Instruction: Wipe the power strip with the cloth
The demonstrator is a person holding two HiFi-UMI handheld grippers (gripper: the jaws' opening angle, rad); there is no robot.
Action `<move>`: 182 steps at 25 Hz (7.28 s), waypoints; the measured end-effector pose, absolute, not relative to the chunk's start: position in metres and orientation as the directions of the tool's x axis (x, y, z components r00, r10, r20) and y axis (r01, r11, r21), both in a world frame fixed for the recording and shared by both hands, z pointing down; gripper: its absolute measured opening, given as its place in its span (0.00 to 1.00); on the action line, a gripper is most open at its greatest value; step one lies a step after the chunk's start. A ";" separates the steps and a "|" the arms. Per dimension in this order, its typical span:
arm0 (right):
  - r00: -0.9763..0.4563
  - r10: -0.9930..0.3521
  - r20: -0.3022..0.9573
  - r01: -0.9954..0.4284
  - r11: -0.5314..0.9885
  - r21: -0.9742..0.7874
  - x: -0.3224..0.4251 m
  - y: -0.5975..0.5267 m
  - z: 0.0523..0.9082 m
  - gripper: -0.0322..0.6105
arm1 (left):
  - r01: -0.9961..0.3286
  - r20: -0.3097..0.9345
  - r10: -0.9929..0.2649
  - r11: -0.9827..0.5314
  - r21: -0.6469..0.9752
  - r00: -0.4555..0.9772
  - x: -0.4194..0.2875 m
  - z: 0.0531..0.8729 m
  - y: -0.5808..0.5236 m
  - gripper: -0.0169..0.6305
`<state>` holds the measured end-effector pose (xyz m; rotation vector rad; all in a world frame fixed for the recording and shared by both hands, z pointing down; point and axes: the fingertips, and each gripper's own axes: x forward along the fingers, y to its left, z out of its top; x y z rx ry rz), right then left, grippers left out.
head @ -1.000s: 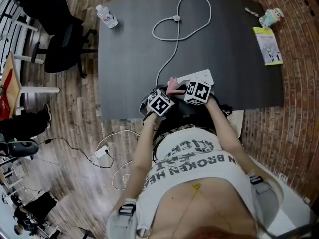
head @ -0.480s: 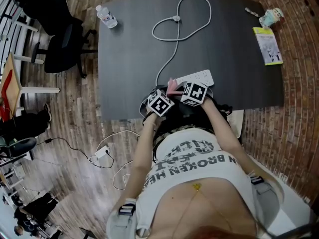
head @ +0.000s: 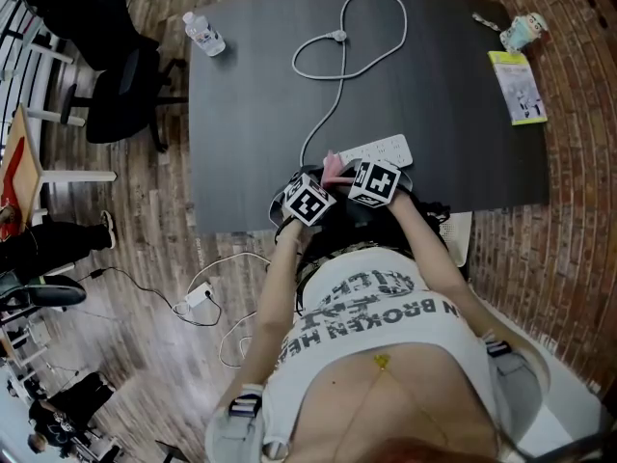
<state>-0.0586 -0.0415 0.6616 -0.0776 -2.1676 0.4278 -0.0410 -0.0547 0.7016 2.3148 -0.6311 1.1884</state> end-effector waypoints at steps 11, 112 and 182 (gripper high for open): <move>-0.586 0.190 0.788 -0.137 0.935 -0.328 -0.047 -0.048 0.662 0.07 | -0.587 0.835 -0.188 -0.788 0.185 0.517 -0.044 0.701 -0.056 0.43; -0.442 -0.047 0.896 -0.552 0.801 -0.230 0.119 -0.122 0.665 0.08 | -0.571 0.829 -0.168 -0.794 0.206 0.533 -0.040 0.699 -0.056 0.43; -0.871 -0.488 0.051 -0.490 0.872 -0.013 -0.004 -0.107 0.368 0.08 | -0.732 0.061 -0.730 -0.680 0.032 0.681 -0.015 0.346 -0.096 0.04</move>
